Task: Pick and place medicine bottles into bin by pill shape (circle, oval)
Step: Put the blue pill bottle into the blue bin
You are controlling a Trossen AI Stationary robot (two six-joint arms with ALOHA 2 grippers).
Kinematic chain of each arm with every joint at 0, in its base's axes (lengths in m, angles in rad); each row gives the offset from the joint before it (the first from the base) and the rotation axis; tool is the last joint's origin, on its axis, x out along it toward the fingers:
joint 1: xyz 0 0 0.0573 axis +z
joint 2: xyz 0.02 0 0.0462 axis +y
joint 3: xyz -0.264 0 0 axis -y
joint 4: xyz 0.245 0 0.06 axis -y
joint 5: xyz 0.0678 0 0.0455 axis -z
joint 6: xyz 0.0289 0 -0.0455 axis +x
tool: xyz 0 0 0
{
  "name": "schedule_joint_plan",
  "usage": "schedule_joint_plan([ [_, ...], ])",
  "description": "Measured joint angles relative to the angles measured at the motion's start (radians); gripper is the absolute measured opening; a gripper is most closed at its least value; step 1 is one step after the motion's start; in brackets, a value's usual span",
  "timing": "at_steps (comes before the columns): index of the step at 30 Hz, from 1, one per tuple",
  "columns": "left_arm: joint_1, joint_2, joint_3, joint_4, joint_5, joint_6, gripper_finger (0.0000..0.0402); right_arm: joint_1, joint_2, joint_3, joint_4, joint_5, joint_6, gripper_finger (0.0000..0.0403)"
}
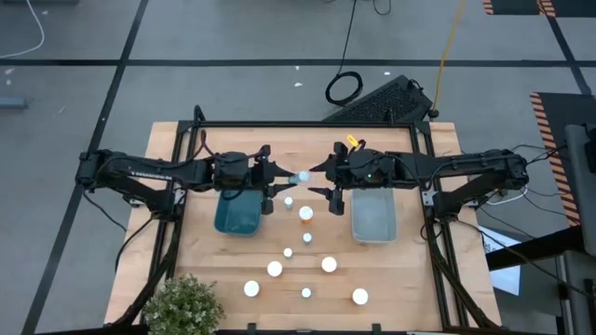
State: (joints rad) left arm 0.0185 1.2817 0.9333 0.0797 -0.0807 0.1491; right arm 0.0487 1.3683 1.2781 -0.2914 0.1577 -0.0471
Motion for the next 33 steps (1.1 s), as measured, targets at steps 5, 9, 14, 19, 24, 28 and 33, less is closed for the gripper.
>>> schedule_joint_plan([
  [5,-0.009,-0.016,-0.001,0.048,0.001,-0.028,0.0109,0.038,-0.016,-0.119,0.172,0.0,-0.022,0.0253],
  [9,-0.024,0.024,-0.002,0.117,0.002,-0.007,0.0109,0.059,-0.045,-0.254,0.452,0.012,-0.027,0.0249],
  [14,-0.029,0.101,-0.002,0.262,0.041,-0.001,0.0109,0.071,-0.079,-0.443,0.833,0.053,-0.069,0.0237],
  [19,-0.028,0.186,-0.002,0.426,0.054,0.0,0.0109,0.07,-0.104,-0.577,1.118,0.051,-0.118,0.0215],
  [24,-0.024,0.27,-0.002,0.59,0.056,-0.003,0.0109,0.066,-0.105,-0.602,1.161,0.05,-0.121,0.0188],
  [28,-0.024,0.321,-0.002,0.692,0.057,-0.022,0.0109,0.062,-0.104,-0.601,1.16,0.05,-0.115,0.0166],
  [33,-0.025,0.34,-0.002,0.737,0.06,-0.031,0.0109,0.062,-0.105,-0.6,1.129,0.05,-0.096,0.0137],
])
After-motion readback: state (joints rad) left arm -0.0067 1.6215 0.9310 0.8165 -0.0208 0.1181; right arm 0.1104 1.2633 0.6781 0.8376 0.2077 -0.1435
